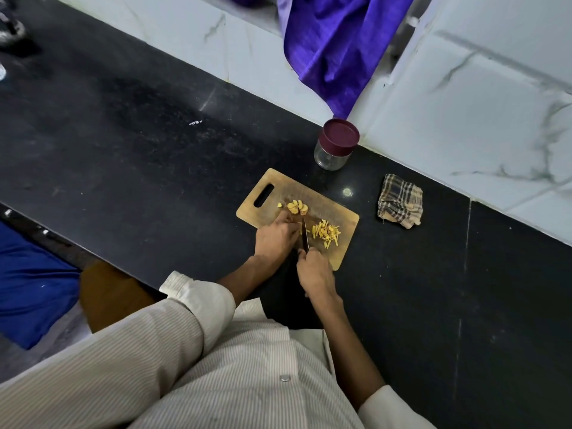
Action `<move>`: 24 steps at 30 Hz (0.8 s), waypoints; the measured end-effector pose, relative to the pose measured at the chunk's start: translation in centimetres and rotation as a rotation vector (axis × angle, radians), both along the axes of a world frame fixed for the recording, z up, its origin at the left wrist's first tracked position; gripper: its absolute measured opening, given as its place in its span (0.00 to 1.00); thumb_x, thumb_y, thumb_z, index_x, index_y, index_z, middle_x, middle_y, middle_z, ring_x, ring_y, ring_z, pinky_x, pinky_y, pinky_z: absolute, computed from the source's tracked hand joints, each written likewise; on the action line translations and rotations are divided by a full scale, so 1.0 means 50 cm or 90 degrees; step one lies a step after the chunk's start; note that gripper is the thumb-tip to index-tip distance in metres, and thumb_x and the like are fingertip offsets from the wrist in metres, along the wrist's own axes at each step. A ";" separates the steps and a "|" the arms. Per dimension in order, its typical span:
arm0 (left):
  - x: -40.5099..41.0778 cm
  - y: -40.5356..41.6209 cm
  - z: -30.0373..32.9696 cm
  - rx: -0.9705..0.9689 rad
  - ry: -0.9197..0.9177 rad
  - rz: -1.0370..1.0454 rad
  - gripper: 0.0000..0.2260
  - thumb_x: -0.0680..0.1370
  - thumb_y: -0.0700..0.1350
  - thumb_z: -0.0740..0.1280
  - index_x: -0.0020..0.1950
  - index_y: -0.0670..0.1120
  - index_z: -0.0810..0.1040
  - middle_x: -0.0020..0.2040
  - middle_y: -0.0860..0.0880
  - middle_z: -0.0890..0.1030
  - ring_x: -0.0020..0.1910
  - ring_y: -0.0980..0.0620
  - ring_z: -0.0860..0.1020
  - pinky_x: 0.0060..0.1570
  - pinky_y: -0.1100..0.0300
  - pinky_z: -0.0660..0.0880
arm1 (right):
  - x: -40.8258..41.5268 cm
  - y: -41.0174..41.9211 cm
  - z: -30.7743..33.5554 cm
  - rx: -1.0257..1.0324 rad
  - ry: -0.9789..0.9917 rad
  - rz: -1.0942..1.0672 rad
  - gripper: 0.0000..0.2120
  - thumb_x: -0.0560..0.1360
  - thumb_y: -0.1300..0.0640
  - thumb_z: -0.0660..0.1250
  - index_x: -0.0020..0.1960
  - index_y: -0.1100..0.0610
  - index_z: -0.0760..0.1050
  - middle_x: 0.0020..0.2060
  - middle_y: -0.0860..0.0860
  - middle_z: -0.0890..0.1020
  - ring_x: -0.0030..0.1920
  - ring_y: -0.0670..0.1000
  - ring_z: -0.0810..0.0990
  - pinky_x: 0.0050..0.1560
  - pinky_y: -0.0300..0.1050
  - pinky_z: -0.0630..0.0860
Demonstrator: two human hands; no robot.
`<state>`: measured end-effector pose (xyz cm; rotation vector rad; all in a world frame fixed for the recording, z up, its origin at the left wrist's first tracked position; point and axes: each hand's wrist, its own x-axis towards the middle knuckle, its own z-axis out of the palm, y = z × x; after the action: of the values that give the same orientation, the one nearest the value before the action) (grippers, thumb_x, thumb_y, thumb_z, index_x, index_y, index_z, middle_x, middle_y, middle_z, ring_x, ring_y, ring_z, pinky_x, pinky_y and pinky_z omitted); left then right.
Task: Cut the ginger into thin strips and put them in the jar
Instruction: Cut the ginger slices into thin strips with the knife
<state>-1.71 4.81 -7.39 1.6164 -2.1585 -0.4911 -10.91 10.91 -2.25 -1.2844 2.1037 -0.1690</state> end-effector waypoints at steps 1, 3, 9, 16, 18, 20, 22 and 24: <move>-0.001 -0.001 -0.002 0.000 0.003 0.001 0.09 0.79 0.48 0.63 0.51 0.48 0.83 0.58 0.49 0.75 0.43 0.47 0.80 0.36 0.51 0.78 | -0.001 -0.002 0.000 0.002 0.003 0.002 0.16 0.84 0.51 0.54 0.58 0.62 0.74 0.51 0.59 0.80 0.48 0.61 0.82 0.48 0.61 0.81; -0.002 -0.003 -0.005 -0.003 0.004 0.004 0.09 0.79 0.48 0.64 0.51 0.48 0.83 0.58 0.49 0.75 0.42 0.47 0.80 0.35 0.51 0.78 | -0.004 -0.006 -0.002 0.004 0.006 0.007 0.17 0.84 0.51 0.54 0.59 0.62 0.75 0.52 0.59 0.80 0.49 0.61 0.82 0.48 0.61 0.81; -0.002 -0.003 -0.008 -0.020 0.006 0.011 0.09 0.79 0.48 0.64 0.49 0.48 0.83 0.58 0.49 0.76 0.41 0.48 0.80 0.32 0.54 0.76 | -0.016 -0.014 -0.013 0.029 0.017 0.029 0.16 0.84 0.53 0.54 0.60 0.62 0.74 0.55 0.60 0.79 0.53 0.62 0.81 0.51 0.58 0.80; -0.005 0.001 -0.007 -0.014 0.017 0.008 0.10 0.79 0.48 0.64 0.49 0.47 0.84 0.59 0.49 0.76 0.41 0.47 0.80 0.32 0.53 0.76 | -0.008 -0.018 -0.023 0.054 0.093 0.019 0.15 0.83 0.59 0.55 0.66 0.64 0.69 0.61 0.61 0.78 0.61 0.61 0.78 0.53 0.52 0.75; -0.004 -0.001 -0.002 -0.014 0.009 0.006 0.10 0.79 0.48 0.63 0.49 0.47 0.83 0.59 0.49 0.76 0.41 0.48 0.80 0.32 0.55 0.75 | 0.003 -0.016 -0.026 0.053 0.068 -0.013 0.15 0.83 0.59 0.55 0.67 0.64 0.68 0.62 0.61 0.77 0.61 0.61 0.78 0.55 0.53 0.75; -0.002 -0.001 0.001 -0.014 0.003 0.004 0.10 0.80 0.48 0.63 0.49 0.48 0.83 0.60 0.49 0.75 0.42 0.49 0.80 0.34 0.55 0.75 | 0.011 -0.015 -0.029 0.050 0.050 -0.033 0.15 0.83 0.59 0.56 0.66 0.65 0.69 0.61 0.61 0.78 0.61 0.61 0.78 0.55 0.54 0.75; -0.001 0.000 0.000 -0.005 -0.006 0.002 0.10 0.80 0.48 0.62 0.50 0.48 0.83 0.60 0.49 0.75 0.43 0.49 0.80 0.35 0.53 0.77 | 0.012 -0.015 -0.032 0.047 0.041 -0.040 0.15 0.83 0.58 0.57 0.65 0.65 0.71 0.59 0.61 0.79 0.59 0.61 0.79 0.53 0.53 0.75; -0.002 -0.001 -0.005 0.001 -0.011 0.001 0.10 0.80 0.49 0.62 0.51 0.47 0.83 0.60 0.49 0.75 0.43 0.48 0.79 0.36 0.52 0.77 | 0.010 -0.015 -0.033 0.041 0.030 -0.046 0.16 0.82 0.57 0.57 0.65 0.65 0.73 0.59 0.61 0.79 0.58 0.61 0.79 0.48 0.50 0.73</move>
<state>-1.80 4.78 -7.64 1.6281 -2.1707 -0.4795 -10.43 10.17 -3.88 -1.1866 2.1790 -0.1026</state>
